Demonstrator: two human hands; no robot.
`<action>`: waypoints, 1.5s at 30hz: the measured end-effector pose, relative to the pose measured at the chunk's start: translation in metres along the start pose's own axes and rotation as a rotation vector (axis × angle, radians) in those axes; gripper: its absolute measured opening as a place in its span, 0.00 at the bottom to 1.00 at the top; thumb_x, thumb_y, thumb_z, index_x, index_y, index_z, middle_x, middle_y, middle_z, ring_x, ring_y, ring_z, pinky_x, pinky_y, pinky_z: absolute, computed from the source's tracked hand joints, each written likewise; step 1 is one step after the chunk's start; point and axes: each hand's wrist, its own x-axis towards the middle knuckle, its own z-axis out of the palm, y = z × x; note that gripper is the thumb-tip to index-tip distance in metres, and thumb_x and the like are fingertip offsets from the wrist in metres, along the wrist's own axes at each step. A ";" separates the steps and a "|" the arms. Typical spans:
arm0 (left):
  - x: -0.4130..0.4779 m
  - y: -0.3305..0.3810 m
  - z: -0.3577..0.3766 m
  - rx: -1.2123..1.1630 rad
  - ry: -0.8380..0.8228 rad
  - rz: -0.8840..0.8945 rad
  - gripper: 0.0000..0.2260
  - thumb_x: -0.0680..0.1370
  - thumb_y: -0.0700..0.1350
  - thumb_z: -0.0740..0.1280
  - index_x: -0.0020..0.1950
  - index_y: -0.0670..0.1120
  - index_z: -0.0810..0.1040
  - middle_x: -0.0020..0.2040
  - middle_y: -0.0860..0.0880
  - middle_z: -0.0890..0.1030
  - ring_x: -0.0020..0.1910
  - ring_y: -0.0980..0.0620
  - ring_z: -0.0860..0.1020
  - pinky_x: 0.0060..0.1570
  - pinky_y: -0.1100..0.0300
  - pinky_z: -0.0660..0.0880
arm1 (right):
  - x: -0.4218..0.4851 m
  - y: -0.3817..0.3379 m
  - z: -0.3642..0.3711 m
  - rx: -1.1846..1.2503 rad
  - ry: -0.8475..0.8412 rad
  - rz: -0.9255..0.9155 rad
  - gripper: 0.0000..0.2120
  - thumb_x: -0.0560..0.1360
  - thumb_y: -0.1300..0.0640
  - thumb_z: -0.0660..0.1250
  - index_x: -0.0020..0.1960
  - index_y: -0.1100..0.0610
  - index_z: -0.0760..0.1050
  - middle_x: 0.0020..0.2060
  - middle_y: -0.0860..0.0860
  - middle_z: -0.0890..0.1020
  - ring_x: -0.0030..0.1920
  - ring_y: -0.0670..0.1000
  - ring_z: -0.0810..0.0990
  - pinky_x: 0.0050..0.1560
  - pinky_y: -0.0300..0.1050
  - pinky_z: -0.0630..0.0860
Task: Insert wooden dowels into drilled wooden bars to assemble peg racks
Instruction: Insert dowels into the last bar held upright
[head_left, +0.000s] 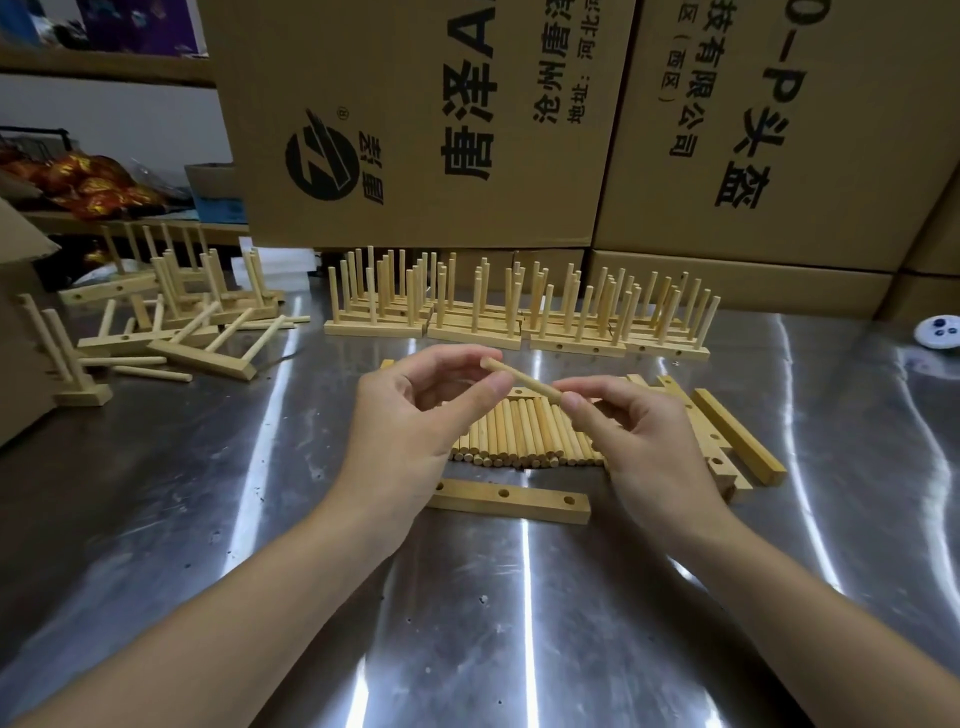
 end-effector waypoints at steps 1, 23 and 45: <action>0.000 0.001 0.000 -0.002 0.005 0.008 0.13 0.72 0.48 0.78 0.56 0.48 0.88 0.48 0.49 0.88 0.48 0.57 0.85 0.45 0.67 0.79 | -0.001 -0.001 0.001 -0.026 -0.052 -0.009 0.07 0.82 0.51 0.70 0.57 0.42 0.86 0.45 0.41 0.86 0.48 0.45 0.82 0.49 0.38 0.76; 0.033 0.013 -0.063 1.148 -0.562 -0.023 0.15 0.70 0.65 0.79 0.54 0.63 0.86 0.48 0.65 0.83 0.51 0.66 0.76 0.47 0.61 0.73 | 0.007 -0.008 -0.007 0.574 0.045 0.243 0.13 0.70 0.50 0.80 0.52 0.53 0.88 0.42 0.47 0.84 0.43 0.44 0.80 0.42 0.39 0.78; 0.026 -0.013 -0.046 0.915 -0.684 -0.088 0.08 0.69 0.58 0.83 0.43 0.62 0.87 0.37 0.60 0.84 0.37 0.60 0.76 0.38 0.60 0.73 | -0.011 -0.019 0.021 0.159 -0.265 -0.113 0.10 0.81 0.55 0.69 0.60 0.55 0.84 0.49 0.48 0.89 0.54 0.48 0.88 0.55 0.36 0.80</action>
